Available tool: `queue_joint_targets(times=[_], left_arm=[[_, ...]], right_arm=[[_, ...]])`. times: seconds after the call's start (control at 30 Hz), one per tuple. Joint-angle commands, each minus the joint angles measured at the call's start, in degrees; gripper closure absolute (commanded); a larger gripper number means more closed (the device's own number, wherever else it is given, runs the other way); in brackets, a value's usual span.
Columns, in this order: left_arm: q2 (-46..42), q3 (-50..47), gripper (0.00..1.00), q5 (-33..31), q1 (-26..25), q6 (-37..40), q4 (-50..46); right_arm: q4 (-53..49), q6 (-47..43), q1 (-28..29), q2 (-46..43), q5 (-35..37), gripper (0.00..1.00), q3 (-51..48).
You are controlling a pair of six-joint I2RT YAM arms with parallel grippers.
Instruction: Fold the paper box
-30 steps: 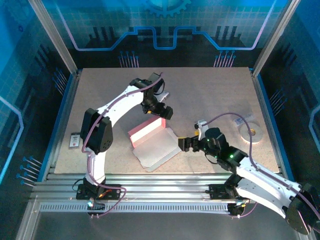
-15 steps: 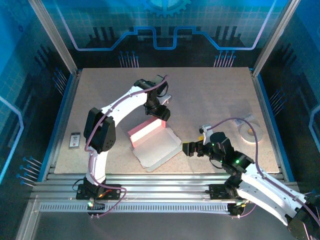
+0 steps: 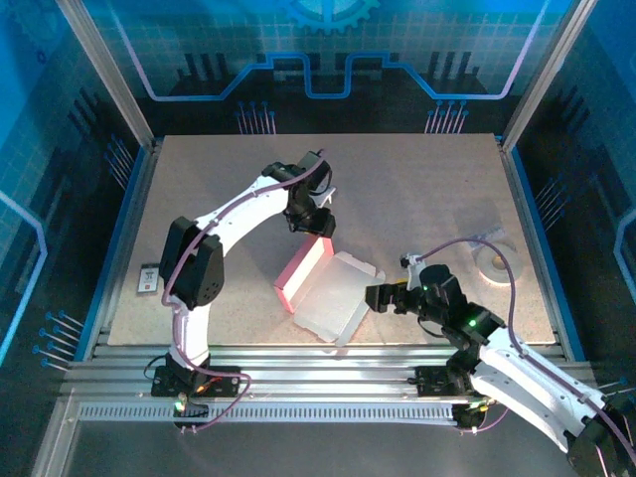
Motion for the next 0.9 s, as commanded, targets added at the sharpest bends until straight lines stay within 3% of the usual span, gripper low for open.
queue_joint_targets(times=[0.0,0.23,0.4,0.63,0.87], left_arm=[[-5.2,-4.7,0.60,3.4,0.5,-6.4,3.8],[-15.2,-19.7,0.58,10.3,7.0,-17.4,19.2],[-22.9,-31.5,0.57,12.7,10.0,-23.2,32.0],[-27.0,-42.3,0.58,17.2,12.8,-29.1,45.4],[-30.3,-46.4,0.58,20.1,17.6,-33.3,48.2]], right_arm=[[-6.0,-2.0,-2.5,-0.4,-1.9,0.00,3.9],[-17.6,-1.7,-6.2,2.7,-7.6,0.00,12.3],[-14.5,-2.3,-6.2,0.6,-8.5,0.02,10.4],[-3.3,2.7,-5.5,2.7,-11.6,0.25,5.9],[-6.9,2.7,-3.1,5.2,-7.0,0.40,7.3]])
